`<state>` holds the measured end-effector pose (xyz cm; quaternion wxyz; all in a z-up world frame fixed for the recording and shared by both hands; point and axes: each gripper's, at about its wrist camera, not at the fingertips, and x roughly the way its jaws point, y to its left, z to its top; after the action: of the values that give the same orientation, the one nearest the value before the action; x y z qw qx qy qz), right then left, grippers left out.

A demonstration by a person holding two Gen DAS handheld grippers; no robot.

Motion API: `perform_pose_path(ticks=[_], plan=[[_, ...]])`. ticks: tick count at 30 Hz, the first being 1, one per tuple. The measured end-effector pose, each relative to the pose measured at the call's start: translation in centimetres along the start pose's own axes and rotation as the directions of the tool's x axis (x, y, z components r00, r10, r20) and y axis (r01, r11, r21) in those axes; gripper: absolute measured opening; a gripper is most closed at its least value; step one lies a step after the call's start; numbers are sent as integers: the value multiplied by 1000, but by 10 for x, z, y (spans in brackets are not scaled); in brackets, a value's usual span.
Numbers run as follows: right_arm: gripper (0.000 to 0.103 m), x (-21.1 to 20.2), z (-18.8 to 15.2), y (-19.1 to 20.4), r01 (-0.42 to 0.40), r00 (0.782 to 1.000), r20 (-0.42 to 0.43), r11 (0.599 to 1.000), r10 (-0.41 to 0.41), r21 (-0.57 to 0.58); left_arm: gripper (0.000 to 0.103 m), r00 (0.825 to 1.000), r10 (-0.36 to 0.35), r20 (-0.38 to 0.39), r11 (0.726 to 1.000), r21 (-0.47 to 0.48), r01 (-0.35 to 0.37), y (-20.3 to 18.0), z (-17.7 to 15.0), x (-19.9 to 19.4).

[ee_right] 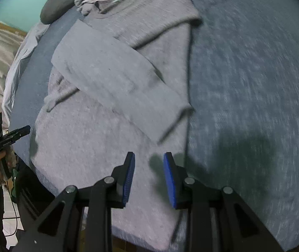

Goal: Fold clothes

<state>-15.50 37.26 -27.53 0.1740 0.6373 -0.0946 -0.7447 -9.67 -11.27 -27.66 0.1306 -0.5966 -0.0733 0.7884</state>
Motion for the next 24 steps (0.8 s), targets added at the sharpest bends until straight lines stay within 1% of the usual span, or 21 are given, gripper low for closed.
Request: perform_pose_path(ticks=[5, 10, 13, 24], plan=[[28, -10, -24, -15, -19, 1000, 2, 999, 18, 40, 47, 1000, -8, -9, 1000, 11, 8, -3, -12, -2], [28, -14, -42, -25, -20, 1000, -7, 997, 21, 70, 47, 1000, -8, -10, 1000, 5, 8, -3, -18, -7], [28, -17, -49, -28, -29, 1000, -3, 996, 29, 80, 47, 1000, -9, -9, 1000, -5, 9, -2, -23, -9], [28, -8, -70, -29, -30, 998, -48, 994, 36, 105, 47, 999, -32, -38, 999, -35, 31, 6, -40, -7]])
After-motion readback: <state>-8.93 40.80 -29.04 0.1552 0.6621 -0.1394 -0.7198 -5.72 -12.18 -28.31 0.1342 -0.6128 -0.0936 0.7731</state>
